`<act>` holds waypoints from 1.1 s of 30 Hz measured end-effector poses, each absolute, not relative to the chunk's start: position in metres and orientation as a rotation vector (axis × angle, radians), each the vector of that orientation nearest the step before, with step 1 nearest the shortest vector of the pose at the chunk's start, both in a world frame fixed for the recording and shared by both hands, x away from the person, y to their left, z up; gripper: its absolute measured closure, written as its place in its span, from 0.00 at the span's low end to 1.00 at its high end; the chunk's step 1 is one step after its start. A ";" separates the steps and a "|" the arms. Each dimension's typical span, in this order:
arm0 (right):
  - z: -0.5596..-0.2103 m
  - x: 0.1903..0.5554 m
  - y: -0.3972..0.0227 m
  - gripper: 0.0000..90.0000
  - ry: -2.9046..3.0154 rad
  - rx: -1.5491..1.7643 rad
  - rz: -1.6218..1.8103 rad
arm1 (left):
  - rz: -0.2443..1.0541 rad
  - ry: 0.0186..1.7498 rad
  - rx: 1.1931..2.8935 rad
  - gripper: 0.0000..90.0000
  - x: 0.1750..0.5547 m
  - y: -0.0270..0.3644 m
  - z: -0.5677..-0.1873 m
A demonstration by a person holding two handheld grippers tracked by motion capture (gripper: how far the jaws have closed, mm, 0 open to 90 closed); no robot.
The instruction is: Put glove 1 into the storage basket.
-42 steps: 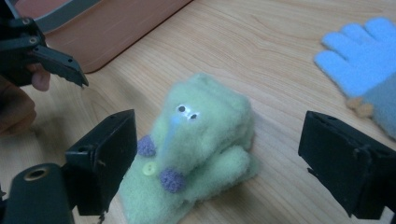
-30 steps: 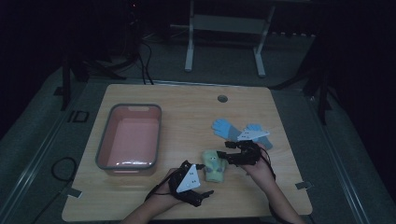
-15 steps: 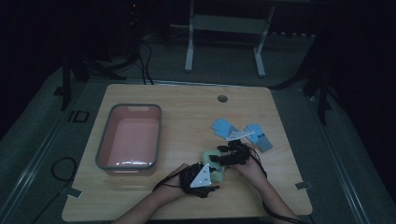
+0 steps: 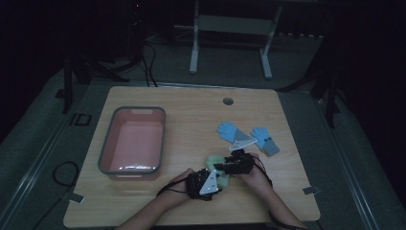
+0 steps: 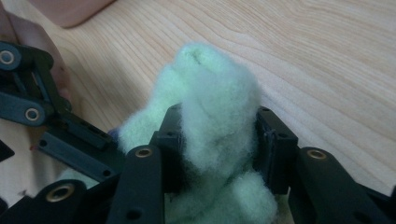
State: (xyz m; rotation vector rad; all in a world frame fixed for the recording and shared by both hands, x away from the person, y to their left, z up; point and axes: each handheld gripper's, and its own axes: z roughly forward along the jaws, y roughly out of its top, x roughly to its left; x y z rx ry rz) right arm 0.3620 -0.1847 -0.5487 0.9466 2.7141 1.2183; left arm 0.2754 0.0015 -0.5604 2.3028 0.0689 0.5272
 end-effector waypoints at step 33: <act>-0.496 0.371 -0.162 0.78 2.674 0.941 1.353 | 0.417 0.196 2.318 0.84 0.301 0.031 -0.497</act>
